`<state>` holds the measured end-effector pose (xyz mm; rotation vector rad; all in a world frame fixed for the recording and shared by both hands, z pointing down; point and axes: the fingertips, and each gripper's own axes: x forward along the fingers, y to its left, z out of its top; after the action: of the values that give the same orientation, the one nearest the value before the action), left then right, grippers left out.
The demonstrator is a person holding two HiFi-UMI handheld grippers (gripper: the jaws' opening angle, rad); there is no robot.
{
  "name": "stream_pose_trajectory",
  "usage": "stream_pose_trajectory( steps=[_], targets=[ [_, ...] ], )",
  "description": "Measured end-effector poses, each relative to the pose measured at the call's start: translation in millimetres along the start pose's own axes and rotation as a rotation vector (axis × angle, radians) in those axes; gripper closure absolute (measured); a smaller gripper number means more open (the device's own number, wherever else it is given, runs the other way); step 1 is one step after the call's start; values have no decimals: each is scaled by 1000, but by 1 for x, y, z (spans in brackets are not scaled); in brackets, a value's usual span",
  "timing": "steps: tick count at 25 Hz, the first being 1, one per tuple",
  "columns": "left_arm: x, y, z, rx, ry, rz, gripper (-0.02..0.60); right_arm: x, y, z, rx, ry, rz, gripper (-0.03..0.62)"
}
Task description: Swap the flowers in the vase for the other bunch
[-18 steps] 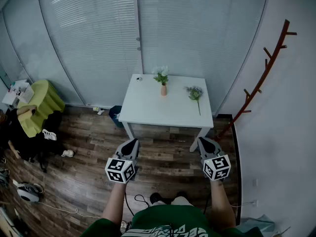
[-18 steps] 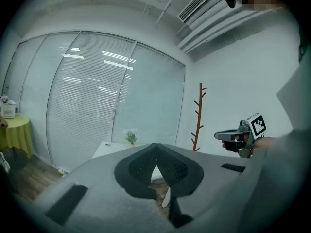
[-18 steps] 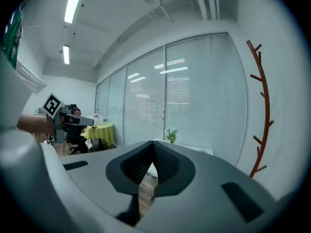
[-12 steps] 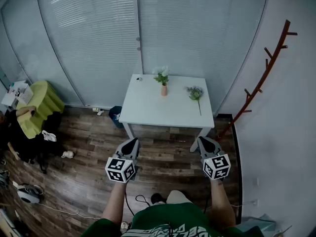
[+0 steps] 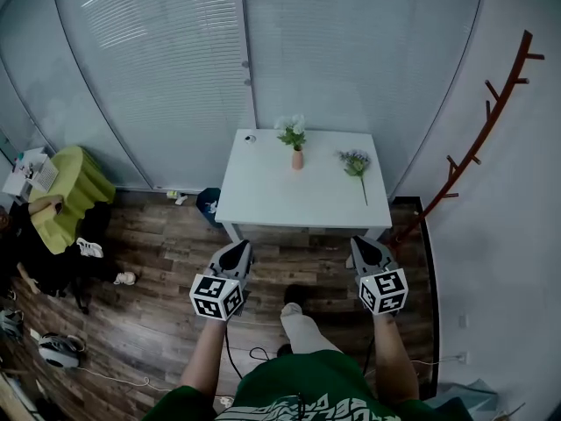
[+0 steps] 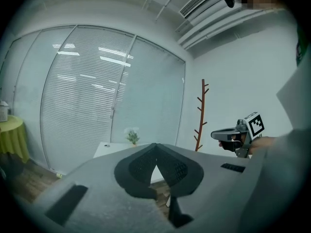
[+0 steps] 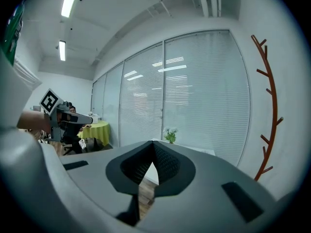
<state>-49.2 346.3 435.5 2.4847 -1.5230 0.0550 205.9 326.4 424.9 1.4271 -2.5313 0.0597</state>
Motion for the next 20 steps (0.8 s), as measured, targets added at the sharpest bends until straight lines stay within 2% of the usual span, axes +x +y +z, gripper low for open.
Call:
stream_pose_trajectory(
  steps=[6, 13, 20],
  targets=[
    [55, 46, 3, 27, 16, -6, 574, 74, -22, -4, 8, -11, -8, 582],
    [140, 115, 23, 31, 36, -30, 574, 183, -59, 11, 22, -6, -24, 581],
    [226, 167, 28, 30, 81, -47, 574, 279, -95, 13, 26, 27, -28, 580]
  ],
)
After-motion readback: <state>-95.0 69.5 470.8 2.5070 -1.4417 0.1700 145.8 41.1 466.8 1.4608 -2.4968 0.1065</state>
